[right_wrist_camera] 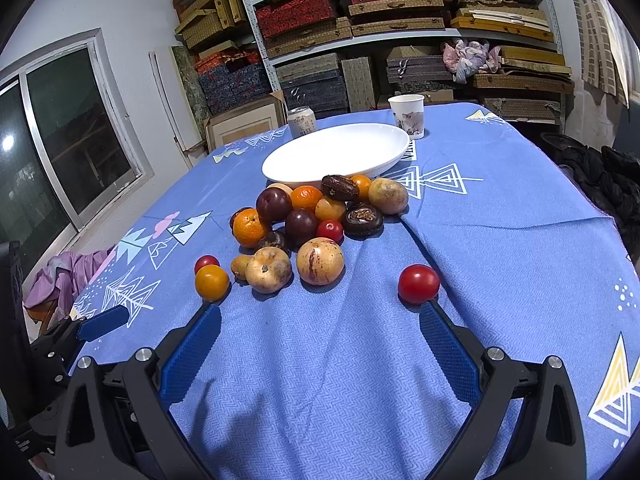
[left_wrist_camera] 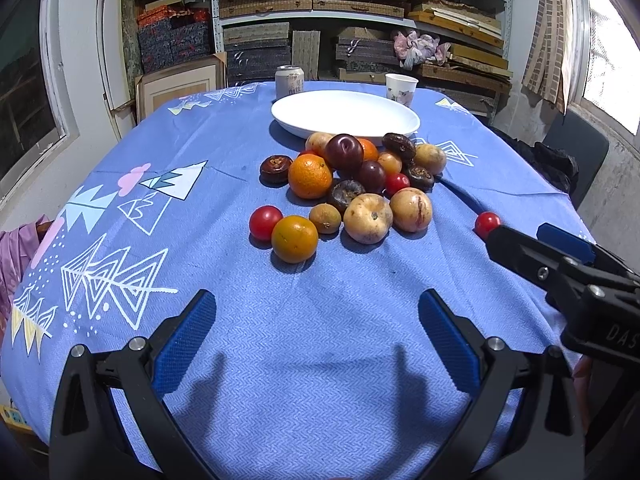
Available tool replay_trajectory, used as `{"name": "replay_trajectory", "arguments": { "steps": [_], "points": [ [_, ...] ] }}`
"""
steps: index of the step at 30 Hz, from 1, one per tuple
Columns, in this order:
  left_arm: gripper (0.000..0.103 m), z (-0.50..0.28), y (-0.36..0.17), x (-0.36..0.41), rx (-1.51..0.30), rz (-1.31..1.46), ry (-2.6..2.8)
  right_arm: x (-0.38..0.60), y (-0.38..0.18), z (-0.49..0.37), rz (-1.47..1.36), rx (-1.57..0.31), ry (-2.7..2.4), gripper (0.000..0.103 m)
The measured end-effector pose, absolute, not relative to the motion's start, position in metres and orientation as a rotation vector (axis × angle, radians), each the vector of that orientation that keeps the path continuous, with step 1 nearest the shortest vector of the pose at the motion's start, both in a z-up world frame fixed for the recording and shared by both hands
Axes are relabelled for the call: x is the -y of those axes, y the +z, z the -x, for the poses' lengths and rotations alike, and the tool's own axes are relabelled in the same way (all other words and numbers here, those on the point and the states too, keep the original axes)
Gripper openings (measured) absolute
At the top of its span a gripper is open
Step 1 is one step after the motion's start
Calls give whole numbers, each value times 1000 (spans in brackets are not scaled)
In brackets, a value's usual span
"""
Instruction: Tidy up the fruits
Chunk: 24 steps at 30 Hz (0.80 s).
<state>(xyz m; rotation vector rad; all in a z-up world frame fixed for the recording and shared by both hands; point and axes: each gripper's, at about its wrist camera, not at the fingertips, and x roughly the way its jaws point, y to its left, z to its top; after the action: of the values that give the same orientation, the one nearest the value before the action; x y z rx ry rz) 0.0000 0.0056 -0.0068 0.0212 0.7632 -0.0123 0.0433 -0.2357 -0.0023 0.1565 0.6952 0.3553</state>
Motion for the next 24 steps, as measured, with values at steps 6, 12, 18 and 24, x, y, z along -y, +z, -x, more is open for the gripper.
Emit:
{"name": "replay_trajectory", "arguments": {
  "steps": [6, 12, 18, 24],
  "points": [
    [99, 0, -8, -6, -768, -19, -11, 236, -2, -43, -156, -696, 355, 100],
    [99, -2, -11, -7, -779, -16, -10, 235, -6, -43, -155, -699, 357, 100],
    [99, -5, -12, -7, -788, -10, -12, 236, -7, -43, -161, -700, 358, 100],
    [99, -10, -15, -12, -801, 17, -23, 245, -13, -43, -205, -685, 418, 100]
  ]
}}
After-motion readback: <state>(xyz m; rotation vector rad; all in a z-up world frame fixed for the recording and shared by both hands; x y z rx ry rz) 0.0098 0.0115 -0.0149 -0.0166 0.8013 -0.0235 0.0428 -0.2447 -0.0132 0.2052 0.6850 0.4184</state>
